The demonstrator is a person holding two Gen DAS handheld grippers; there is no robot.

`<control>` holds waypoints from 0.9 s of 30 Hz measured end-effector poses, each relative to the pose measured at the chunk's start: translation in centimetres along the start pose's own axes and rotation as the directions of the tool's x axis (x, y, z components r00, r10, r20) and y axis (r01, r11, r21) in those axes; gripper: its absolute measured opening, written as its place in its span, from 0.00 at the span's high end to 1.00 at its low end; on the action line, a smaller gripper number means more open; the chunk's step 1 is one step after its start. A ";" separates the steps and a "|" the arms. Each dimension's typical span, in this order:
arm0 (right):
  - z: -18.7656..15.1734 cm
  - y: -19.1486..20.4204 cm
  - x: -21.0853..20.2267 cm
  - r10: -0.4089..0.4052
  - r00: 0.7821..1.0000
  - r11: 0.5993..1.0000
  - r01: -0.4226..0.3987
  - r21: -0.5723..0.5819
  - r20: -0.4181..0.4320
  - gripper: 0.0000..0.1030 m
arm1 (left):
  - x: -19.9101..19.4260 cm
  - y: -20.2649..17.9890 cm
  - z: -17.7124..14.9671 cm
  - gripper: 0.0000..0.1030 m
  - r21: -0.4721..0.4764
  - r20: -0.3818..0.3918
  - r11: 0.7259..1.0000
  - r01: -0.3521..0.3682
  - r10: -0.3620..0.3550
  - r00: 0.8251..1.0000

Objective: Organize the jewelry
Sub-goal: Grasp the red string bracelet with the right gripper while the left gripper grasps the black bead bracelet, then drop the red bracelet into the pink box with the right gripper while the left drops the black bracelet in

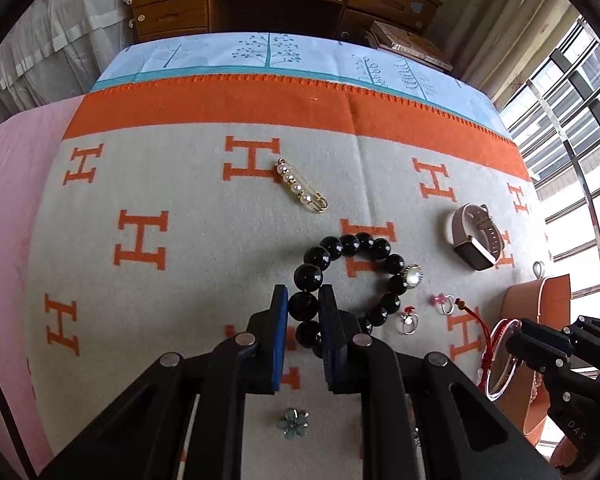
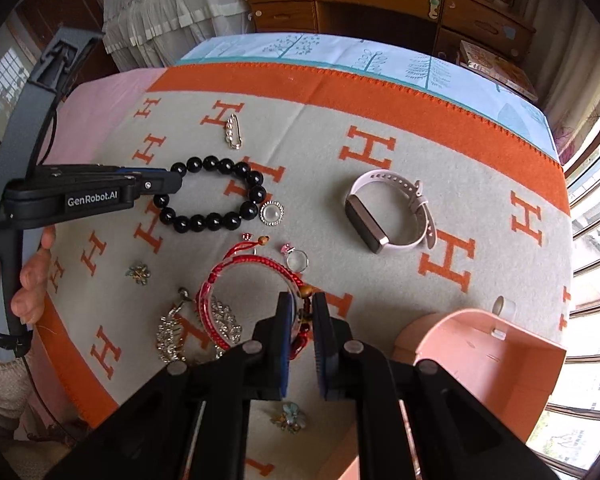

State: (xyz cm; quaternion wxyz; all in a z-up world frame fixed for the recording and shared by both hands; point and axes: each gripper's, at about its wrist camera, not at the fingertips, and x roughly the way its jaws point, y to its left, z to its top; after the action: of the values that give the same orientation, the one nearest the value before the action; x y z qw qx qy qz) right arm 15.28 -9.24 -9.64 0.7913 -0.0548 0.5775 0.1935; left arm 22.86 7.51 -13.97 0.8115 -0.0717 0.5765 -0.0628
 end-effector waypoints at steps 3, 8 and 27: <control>-1.1 -1.1 -3.1 0.027 0.997 0.998 -0.030 0.049 0.077 0.91 | -2.6 -1.4 -0.3 0.88 0.014 0.044 1.000 0.020 -0.020 0.999; -3.3 -3.7 -7.6 0.020 0.982 0.992 -0.043 0.119 0.188 0.91 | -6.3 -5.3 -0.7 0.88 0.077 0.095 0.995 0.058 -0.065 0.993; -11.2 -12.4 -6.3 -0.143 0.978 0.919 0.075 0.387 0.149 0.90 | -8.7 -26.0 -4.4 0.88 0.379 0.061 0.907 0.183 -0.221 0.973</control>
State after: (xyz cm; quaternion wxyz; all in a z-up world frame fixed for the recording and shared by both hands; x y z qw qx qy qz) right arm 8.21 -25.67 -9.17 0.8438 0.0842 0.5286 0.0377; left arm 15.42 -16.58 -2.46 0.8280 0.0202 0.5013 -0.2503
